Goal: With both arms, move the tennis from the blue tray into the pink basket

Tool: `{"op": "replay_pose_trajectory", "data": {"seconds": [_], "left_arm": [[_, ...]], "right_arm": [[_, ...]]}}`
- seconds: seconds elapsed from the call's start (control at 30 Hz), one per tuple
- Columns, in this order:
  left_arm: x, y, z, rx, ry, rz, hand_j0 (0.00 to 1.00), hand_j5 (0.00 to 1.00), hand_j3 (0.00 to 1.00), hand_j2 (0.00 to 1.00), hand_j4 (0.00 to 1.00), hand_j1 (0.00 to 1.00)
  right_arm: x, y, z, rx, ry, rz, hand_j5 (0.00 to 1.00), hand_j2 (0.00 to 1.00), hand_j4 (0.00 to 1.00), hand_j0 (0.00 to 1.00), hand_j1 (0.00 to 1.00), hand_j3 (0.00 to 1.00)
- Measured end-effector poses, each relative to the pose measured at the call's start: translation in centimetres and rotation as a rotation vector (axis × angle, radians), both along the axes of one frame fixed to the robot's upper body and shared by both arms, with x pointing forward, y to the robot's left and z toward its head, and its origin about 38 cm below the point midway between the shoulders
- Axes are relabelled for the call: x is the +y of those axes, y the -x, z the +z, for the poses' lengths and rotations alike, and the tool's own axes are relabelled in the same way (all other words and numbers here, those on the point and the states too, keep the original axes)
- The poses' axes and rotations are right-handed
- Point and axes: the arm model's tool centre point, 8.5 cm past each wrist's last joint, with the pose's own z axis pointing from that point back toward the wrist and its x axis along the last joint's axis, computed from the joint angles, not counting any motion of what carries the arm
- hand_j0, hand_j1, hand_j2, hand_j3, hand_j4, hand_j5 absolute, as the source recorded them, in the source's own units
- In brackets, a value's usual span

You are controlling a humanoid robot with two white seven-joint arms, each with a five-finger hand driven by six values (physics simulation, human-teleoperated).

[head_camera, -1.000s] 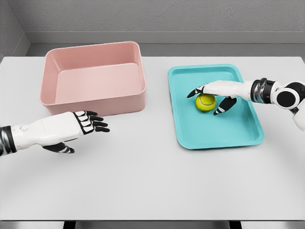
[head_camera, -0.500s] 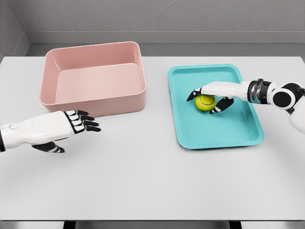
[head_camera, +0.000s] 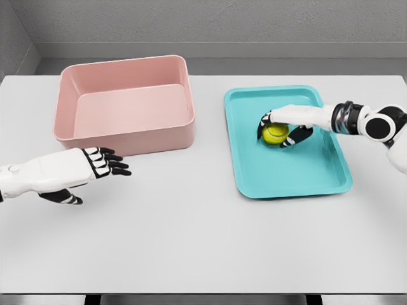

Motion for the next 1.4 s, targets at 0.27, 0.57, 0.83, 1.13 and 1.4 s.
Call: {"op": "replay_pose_trajectory", "data": {"seconds": [0.27, 0.57, 0.83, 1.13, 1.4], "left_arm": [[0.0, 0.0, 0.1, -0.002, 0.000, 0.000, 1.00, 1.00, 1.00, 1.00, 1.00, 1.00], [-0.1, -0.2, 0.4, -0.014, 0.010, 0.001, 1.00, 1.00, 1.00, 1.00, 1.00, 1.00], [-0.1, -0.3, 0.5, -0.018, 0.014, 0.001, 1.00, 1.00, 1.00, 1.00, 1.00, 1.00], [-0.2, -0.3, 0.5, -0.019, 0.018, 0.000, 1.00, 1.00, 1.00, 1.00, 1.00, 1.00], [-0.3, -0.3, 0.5, -0.019, 0.020, -0.001, 1.00, 1.00, 1.00, 1.00, 1.00, 1.00]], "right_arm": [[0.3, 0.6, 1.7, -0.042, 0.003, 0.062, 0.53, 0.53, 0.53, 0.53, 0.53, 0.53], [1.9, 2.6, 4.1, -0.100, -0.003, 0.167, 0.53, 0.53, 0.53, 0.53, 0.53, 0.53], [4.8, 5.6, 6.2, -0.153, -0.022, 0.306, 0.53, 0.53, 0.53, 0.53, 0.53, 0.53], [7.5, 8.3, 5.9, -0.150, -0.055, 0.412, 0.53, 0.53, 0.53, 0.53, 0.53, 0.53], [10.0, 8.9, 5.6, -0.142, -0.085, 0.469, 0.52, 0.52, 0.52, 0.52, 0.52, 0.52]]}}
